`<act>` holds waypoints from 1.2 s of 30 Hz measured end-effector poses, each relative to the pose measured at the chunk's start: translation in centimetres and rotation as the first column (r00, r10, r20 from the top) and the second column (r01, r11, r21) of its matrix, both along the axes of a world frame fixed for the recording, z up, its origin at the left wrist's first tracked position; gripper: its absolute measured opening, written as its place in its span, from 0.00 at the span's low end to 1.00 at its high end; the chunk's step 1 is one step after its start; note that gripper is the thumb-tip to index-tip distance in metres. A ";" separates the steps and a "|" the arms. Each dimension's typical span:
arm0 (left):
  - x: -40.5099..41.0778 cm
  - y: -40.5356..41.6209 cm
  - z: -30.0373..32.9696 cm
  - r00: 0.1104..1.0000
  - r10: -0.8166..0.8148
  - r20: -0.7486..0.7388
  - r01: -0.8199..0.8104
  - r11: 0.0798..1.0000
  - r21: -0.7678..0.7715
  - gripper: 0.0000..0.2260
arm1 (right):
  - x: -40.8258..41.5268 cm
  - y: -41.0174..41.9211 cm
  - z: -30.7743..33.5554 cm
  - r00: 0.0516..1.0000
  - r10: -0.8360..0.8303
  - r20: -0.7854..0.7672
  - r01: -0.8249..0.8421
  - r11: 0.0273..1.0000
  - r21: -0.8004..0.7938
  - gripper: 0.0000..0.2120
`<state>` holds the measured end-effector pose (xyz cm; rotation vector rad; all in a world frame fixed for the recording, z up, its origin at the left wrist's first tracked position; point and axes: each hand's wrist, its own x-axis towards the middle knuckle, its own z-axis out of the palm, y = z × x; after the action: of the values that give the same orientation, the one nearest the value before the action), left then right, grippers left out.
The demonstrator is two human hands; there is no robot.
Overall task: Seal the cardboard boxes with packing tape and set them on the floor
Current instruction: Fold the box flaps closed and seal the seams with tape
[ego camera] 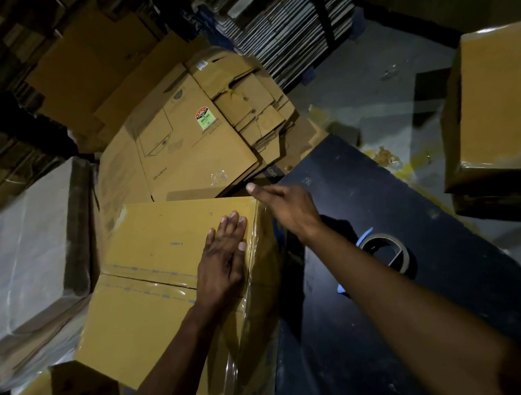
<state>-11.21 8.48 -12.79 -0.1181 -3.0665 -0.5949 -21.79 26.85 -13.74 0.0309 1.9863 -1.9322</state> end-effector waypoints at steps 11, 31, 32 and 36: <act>-0.2 0.0 0.1 1.000 0.001 0.016 -0.001 1.000 -0.001 0.22 | -3.8 0.6 -6.2 0.978 0.177 -0.108 -0.192 0.970 -0.147 0.11; -0.6 -0.7 -0.6 0.998 -0.039 -0.042 0.039 0.999 -0.015 0.22 | 2.8 -1.8 -7.3 0.516 0.543 -0.663 -0.027 0.783 0.621 0.41; -0.5 -0.5 -0.4 0.998 -0.032 -0.049 0.032 0.999 -0.013 0.22 | 2.4 -1.2 -7.9 0.474 0.590 -0.653 0.014 0.737 0.676 0.42; 0.9 -0.2 1.3 0.991 0.091 -0.094 -0.090 0.996 0.017 0.21 | 1.8 1.7 -8.2 0.460 0.649 -0.606 0.041 0.666 0.744 0.45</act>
<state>-10.29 8.25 -11.49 -0.0067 -2.9573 -0.5861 -20.01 28.53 -21.95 -1.2899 2.8966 -0.8146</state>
